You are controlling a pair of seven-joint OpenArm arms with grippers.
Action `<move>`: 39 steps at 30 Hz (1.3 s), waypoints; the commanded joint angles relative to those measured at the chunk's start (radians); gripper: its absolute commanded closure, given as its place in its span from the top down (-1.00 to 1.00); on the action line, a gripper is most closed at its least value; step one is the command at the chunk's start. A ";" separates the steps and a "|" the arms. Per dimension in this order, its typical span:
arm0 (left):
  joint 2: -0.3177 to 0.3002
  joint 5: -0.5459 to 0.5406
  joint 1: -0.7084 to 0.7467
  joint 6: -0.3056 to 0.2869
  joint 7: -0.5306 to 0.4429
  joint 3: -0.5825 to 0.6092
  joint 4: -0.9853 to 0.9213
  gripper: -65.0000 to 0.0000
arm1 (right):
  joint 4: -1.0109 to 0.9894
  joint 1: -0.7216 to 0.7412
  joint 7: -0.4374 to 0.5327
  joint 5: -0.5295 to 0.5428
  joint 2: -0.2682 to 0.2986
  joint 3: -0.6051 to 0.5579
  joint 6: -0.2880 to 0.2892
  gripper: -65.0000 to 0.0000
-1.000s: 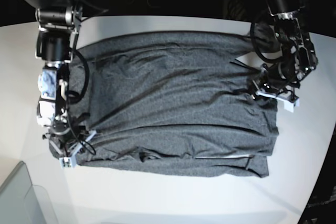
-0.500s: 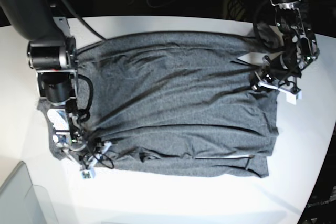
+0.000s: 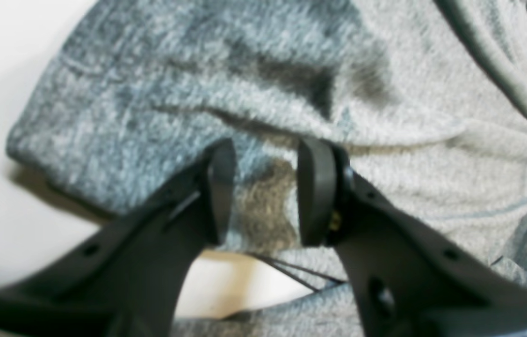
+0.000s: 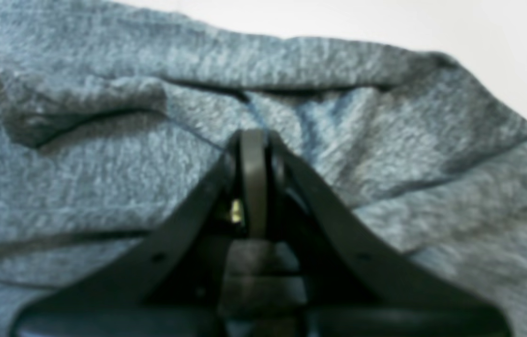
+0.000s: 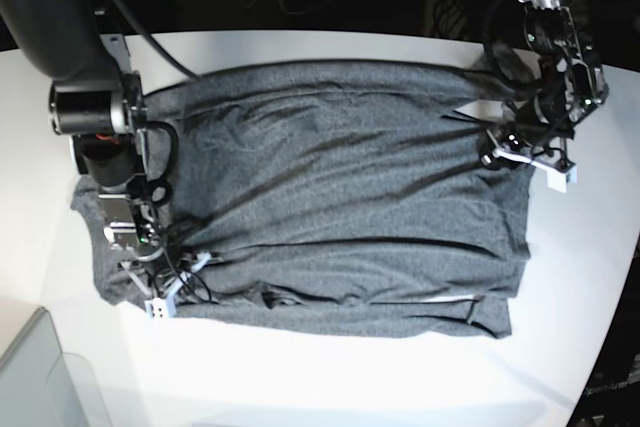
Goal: Layout the t-shirt on the table in an organized manner, then fold the t-shirt properly
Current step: 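Drag the shirt edges with both grippers across the table toward the hem, then pull the shirt back with both grippers toward the arms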
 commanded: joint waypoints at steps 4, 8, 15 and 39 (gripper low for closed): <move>-0.023 0.085 0.063 0.047 0.101 0.002 -0.018 -0.25 | 0.005 0.024 0.068 -0.002 0.011 0.000 -0.169 -0.85; -0.026 0.081 0.066 0.047 0.101 0.002 -0.018 -0.25 | 0.005 0.024 0.156 -0.002 0.005 0.000 -0.266 -0.84; -0.028 0.080 0.066 0.047 0.107 0.002 0.024 -0.25 | 0.013 0.030 0.237 -0.002 -0.025 0.002 -0.272 -0.85; -0.032 -0.008 -0.523 0.052 0.058 0.123 -0.308 -0.25 | 1.048 -0.524 -0.298 0.004 0.055 0.065 -0.272 -0.86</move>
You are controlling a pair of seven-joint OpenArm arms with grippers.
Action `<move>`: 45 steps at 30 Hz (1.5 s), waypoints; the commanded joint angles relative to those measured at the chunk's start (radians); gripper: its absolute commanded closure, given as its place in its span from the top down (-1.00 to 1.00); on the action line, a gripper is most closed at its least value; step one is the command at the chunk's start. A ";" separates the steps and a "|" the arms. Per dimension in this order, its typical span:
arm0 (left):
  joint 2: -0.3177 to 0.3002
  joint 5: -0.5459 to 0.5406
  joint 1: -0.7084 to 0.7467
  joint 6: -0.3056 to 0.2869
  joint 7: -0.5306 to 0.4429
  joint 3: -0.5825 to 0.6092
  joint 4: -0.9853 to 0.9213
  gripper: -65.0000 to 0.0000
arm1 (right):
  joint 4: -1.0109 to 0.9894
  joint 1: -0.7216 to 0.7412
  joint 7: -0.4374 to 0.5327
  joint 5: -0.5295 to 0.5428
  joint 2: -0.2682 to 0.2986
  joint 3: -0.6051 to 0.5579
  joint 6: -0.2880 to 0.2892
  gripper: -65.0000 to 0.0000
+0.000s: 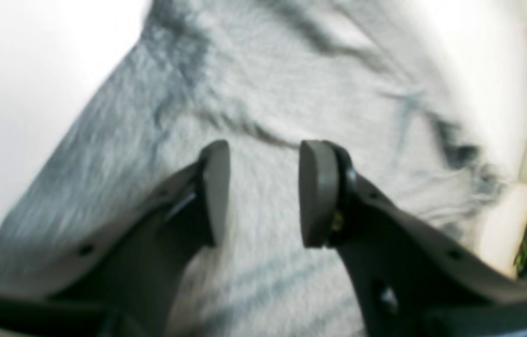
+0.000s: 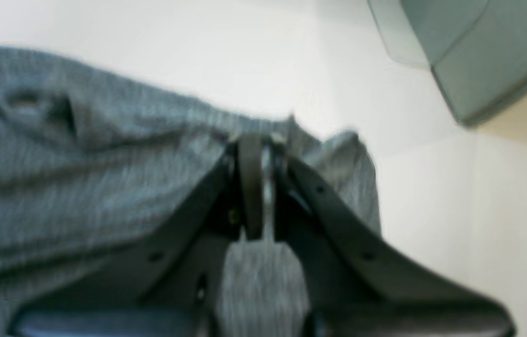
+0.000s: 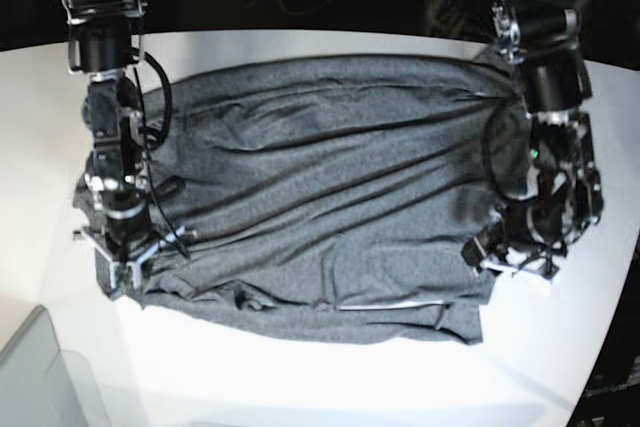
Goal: Layout the t-shirt on the table in an organized manner, then fold the t-shirt properly
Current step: 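Pull the shirt back with both grippers toward the arms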
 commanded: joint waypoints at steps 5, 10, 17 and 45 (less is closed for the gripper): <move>0.013 0.114 -0.192 -0.003 -0.282 0.151 -0.273 -0.25 | 0.181 -0.148 -0.067 -0.002 -0.022 0.105 -0.011 -0.86; 0.033 0.145 -0.300 -0.003 -0.479 0.341 -0.512 -0.25 | 0.263 -0.277 -0.087 -0.002 -0.024 0.124 -0.011 -0.86; 0.025 0.143 -0.348 0.000 -0.752 0.610 -0.758 -0.25 | 0.318 -0.371 -0.087 -0.002 -0.025 0.124 -0.011 -0.86; -0.035 0.132 -0.408 0.003 -1.109 0.647 -0.816 -0.25 | 0.164 -0.405 -0.087 -0.007 -0.016 0.125 -0.011 -0.86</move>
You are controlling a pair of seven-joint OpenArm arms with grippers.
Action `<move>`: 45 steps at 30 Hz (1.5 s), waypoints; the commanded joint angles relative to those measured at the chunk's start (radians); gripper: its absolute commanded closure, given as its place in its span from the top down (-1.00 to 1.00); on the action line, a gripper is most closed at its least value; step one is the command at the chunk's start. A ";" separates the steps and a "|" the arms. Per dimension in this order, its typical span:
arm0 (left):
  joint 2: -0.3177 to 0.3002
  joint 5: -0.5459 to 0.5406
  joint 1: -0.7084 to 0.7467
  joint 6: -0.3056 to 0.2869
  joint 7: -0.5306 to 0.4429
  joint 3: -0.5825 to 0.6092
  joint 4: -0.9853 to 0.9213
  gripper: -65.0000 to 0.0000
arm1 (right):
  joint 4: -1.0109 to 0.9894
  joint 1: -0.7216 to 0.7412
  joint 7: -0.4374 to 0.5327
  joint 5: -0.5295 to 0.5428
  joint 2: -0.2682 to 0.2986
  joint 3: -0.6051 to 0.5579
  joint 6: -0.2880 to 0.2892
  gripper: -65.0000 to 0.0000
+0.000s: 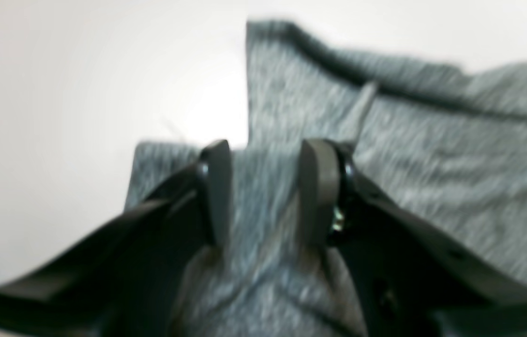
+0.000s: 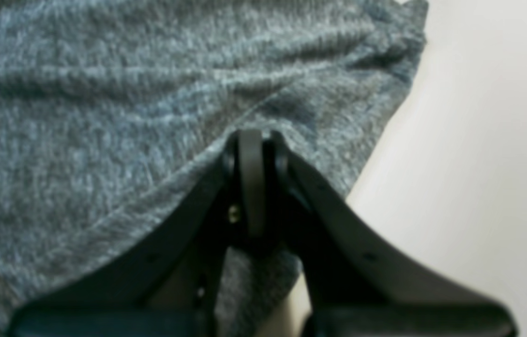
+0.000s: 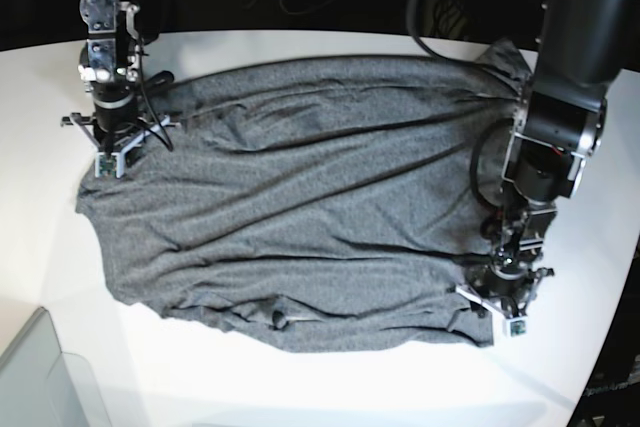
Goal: Layout the t-shirt on the table in an organized manner, then fold the t-shirt properly
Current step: 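Pull the shirt back with both grippers toward the arms, then lift the shirt edges with both grippers and stretch them apart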
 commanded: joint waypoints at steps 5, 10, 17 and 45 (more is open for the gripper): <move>-0.061 -0.001 0.039 0.001 0.080 -0.165 0.152 -0.25 | 0.069 -0.054 -0.037 -0.004 0.003 0.003 -0.006 -1.00; -0.079 0.000 0.232 0.002 0.347 -0.351 0.493 -0.25 | 0.174 -0.100 -0.037 -0.004 0.000 0.003 -0.008 -1.00; -0.070 0.000 0.561 0.005 0.579 -0.524 1.093 -0.25 | 0.269 -0.098 -0.034 0.001 -0.020 0.005 -0.009 -1.00; -0.030 0.011 0.923 -0.002 0.766 -0.791 1.104 -0.25 | 0.292 -0.106 -0.037 0.001 -0.075 0.029 -0.005 -1.00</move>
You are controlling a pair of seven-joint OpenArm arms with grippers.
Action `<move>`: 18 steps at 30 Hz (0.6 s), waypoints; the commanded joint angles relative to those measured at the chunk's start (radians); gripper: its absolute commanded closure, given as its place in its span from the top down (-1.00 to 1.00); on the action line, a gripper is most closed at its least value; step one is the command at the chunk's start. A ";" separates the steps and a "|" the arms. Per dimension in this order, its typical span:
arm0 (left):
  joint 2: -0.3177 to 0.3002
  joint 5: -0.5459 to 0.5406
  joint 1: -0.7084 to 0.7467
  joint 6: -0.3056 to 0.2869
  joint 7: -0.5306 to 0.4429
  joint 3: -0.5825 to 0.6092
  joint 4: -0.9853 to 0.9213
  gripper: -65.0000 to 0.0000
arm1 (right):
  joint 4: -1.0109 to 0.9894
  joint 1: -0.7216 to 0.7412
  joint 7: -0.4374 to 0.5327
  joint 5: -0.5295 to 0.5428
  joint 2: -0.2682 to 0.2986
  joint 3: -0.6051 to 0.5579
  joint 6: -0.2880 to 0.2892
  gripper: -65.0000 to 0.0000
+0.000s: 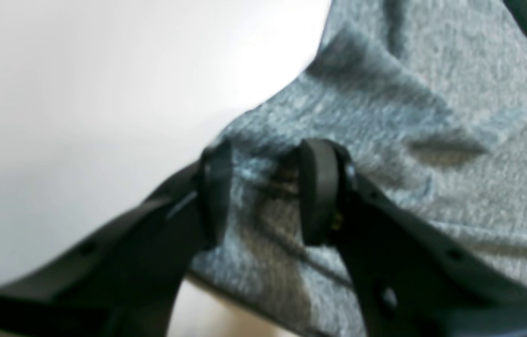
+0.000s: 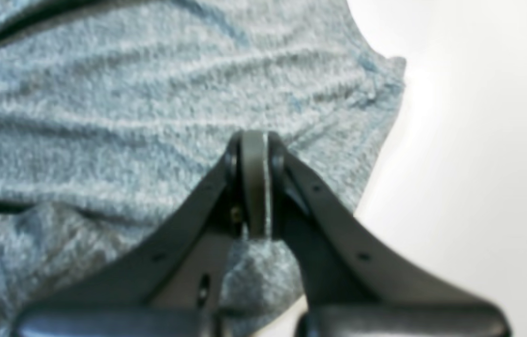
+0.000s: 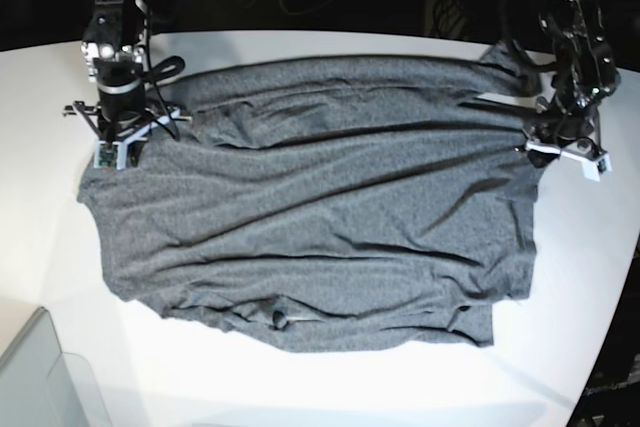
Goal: Layout the t-shirt on the table in an organized manner, then fold the t-shirt properly
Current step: 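Lift the shirt edges with both grippers and stretch them apart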
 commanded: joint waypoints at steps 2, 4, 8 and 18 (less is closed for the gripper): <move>-0.005 0.025 0.000 0.026 0.052 -0.008 -0.020 -0.25 | 0.019 0.004 0.024 -0.004 0.008 0.004 -0.005 -1.00; -0.012 0.025 -0.012 0.026 0.052 -0.009 -0.023 -0.25 | 0.021 0.004 0.024 -0.004 0.008 0.004 -0.005 -1.00; -0.043 0.025 -0.020 0.026 0.052 -0.009 -0.029 -0.25 | 0.021 0.004 0.024 -0.004 0.008 0.004 -0.005 -1.00; -0.071 0.024 -0.045 0.026 0.051 -0.011 -0.026 -0.25 | 0.025 0.004 0.024 -0.004 0.010 0.004 -0.005 -1.00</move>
